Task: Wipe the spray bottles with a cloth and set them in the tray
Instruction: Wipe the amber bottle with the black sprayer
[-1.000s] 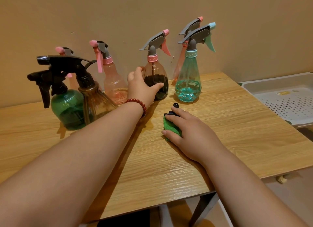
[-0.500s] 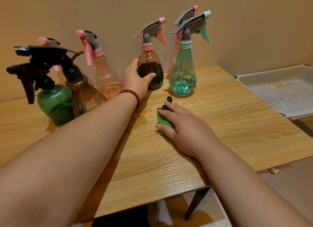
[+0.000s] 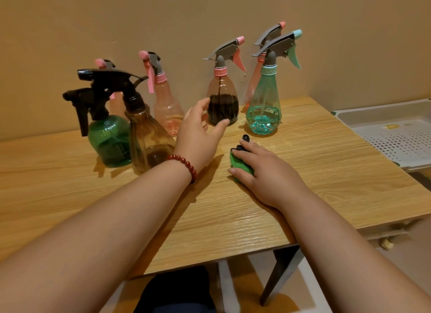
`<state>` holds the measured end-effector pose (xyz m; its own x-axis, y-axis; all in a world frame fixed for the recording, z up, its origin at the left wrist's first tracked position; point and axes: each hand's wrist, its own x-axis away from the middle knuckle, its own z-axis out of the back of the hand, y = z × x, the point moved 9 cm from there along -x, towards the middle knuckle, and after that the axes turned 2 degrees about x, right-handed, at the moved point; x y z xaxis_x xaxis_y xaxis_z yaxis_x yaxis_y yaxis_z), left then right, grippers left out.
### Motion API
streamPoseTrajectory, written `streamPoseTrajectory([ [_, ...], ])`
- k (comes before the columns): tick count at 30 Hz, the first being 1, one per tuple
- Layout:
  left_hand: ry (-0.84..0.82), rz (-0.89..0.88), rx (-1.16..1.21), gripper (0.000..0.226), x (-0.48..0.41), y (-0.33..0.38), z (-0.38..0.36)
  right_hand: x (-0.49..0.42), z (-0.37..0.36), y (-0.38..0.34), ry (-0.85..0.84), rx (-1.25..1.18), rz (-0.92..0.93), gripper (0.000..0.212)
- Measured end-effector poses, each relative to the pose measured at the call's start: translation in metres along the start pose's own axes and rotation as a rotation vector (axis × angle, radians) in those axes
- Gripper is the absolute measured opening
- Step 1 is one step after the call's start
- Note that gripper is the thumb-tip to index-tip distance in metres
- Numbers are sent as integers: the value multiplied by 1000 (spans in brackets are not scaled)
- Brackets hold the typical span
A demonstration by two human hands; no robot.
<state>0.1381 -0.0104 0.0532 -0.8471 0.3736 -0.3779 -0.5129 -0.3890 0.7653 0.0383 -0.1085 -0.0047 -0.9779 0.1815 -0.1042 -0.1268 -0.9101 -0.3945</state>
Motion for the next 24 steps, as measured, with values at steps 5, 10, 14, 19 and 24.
streamPoseTrajectory([
  [5,-48,-125,-115,59,49,8,33,5,0,-9,-26,70,4,63],
  [10,109,-139,-134,48,78,-3,85,7,0,-21,-26,109,9,51],
  [14,263,-51,-149,49,85,-25,121,6,-4,-43,-31,106,41,44],
  [19,245,109,-126,70,75,-55,129,0,-10,-69,69,-14,26,40],
  [24,140,213,-174,89,63,-74,115,-7,-4,-87,203,-143,12,40],
])
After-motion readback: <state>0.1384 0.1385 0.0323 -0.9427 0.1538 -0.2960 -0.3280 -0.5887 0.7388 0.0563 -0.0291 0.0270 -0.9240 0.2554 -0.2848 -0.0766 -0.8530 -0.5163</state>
